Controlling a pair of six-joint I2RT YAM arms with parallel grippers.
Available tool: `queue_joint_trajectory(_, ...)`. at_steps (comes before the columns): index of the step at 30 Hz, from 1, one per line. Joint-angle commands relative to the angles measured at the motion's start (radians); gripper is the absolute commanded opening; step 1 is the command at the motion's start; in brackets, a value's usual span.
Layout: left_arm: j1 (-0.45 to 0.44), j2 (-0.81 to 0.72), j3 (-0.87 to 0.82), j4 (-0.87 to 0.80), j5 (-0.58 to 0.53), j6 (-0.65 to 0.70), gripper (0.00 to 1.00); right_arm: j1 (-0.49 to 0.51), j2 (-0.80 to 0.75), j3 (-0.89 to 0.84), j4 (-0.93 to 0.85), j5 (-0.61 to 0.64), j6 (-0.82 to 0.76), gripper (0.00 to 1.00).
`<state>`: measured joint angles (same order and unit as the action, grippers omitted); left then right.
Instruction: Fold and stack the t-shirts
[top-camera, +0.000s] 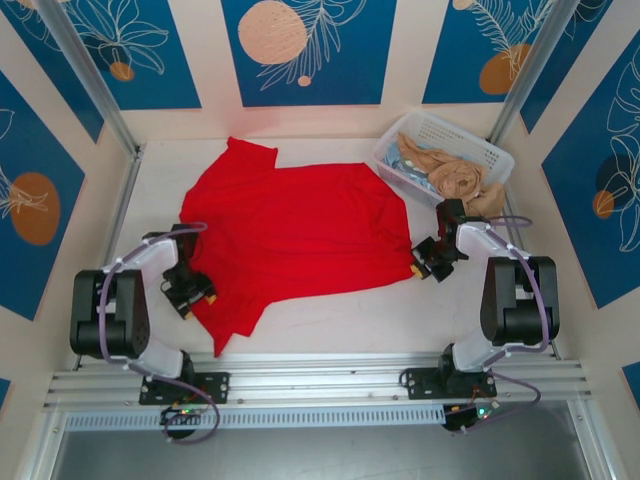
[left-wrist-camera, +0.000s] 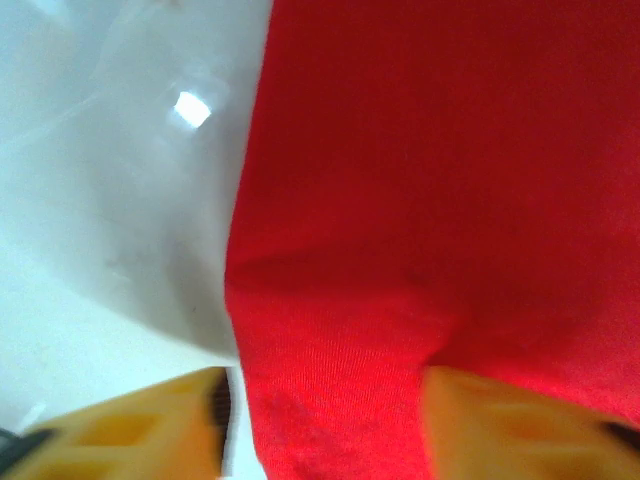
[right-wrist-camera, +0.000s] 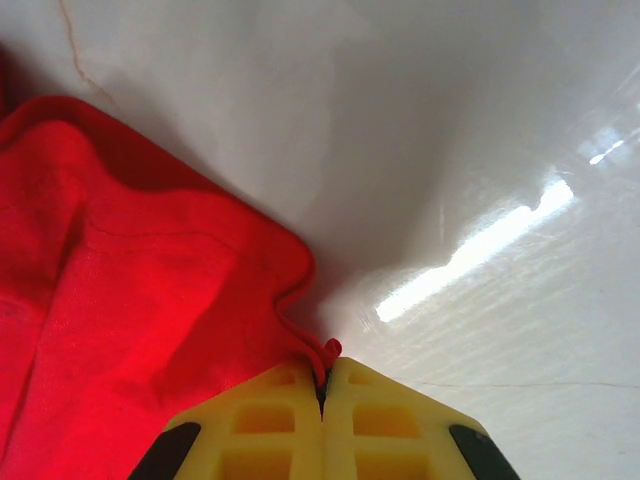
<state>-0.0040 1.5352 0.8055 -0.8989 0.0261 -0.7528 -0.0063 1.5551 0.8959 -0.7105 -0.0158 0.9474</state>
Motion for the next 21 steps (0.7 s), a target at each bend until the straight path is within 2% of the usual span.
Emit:
queue_joint_trajectory(1,-0.008,0.054,0.008,0.074,-0.027,0.004,0.3,0.01,-0.001,0.021,-0.023,-0.029,-0.026,0.0)
queue_joint_trajectory(5,-0.008,0.086,0.068,0.074,-0.102,0.037,0.01,0.015,-0.007,0.026,-0.015,-0.034,-0.026,0.0)
queue_joint_trajectory(8,-0.008,0.045,0.118,0.035,-0.159,0.053,0.0,0.017,-0.01,0.043,-0.024,-0.015,-0.034,0.0)
queue_joint_trajectory(14,-0.008,-0.054,0.235,-0.064,-0.195,0.064,0.0,0.017,-0.005,0.101,-0.043,0.018,-0.055,0.0)
queue_joint_trajectory(21,-0.001,0.09,0.353,-0.021,-0.215,0.141,0.0,0.019,0.058,0.176,-0.035,0.007,-0.084,0.0)
